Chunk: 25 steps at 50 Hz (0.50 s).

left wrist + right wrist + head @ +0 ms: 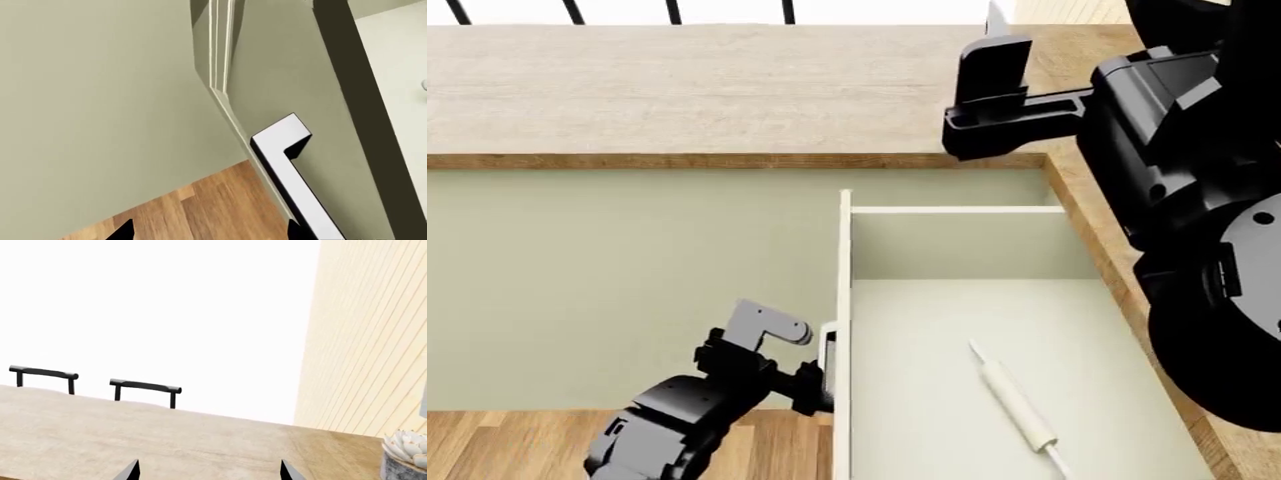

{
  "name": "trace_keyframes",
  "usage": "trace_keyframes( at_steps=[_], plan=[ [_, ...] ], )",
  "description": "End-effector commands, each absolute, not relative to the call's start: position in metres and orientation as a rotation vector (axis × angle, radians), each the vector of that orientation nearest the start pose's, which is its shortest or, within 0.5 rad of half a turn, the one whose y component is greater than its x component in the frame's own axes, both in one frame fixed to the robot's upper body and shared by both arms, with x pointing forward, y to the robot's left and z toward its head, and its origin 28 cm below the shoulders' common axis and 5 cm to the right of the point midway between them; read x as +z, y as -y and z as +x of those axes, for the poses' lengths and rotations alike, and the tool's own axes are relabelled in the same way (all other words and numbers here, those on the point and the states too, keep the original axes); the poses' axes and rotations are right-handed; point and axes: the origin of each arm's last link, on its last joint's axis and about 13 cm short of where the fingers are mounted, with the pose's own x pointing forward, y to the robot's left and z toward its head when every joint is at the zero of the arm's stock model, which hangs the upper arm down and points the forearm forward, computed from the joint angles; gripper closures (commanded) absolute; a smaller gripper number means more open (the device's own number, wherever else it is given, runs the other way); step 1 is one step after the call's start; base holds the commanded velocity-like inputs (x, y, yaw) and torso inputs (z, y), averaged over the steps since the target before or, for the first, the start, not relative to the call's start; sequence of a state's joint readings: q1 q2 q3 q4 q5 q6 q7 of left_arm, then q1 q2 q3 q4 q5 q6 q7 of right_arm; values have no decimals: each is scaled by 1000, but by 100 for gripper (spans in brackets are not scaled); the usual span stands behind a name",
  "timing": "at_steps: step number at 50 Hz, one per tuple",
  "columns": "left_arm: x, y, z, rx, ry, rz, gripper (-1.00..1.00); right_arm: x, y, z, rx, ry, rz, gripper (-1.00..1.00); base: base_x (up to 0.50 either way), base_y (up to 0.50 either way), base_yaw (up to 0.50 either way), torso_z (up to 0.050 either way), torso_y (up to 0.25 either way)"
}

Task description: Close the left drawer.

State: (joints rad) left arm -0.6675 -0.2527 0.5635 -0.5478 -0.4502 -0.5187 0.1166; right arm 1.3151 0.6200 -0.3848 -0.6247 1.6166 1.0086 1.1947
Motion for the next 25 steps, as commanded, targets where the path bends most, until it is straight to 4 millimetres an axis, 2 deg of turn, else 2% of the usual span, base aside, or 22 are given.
trace_keyframes(
  at_steps=[1, 8, 25],
  plan=[
    [38, -167, 317, -505, -531, 47, -100, 336, 90, 203, 94, 297, -98, -100, 0, 0, 0, 0, 0],
    [28, -149, 313, -524, -550, 36, -100, 337, 90, 203, 94, 301, -96, -100, 0, 0, 0, 0, 0],
    [27, -110, 306, -590, -547, 65, -100, 338, 90, 203, 95, 306, -94, -100, 0, 0, 0, 0, 0]
  ],
)
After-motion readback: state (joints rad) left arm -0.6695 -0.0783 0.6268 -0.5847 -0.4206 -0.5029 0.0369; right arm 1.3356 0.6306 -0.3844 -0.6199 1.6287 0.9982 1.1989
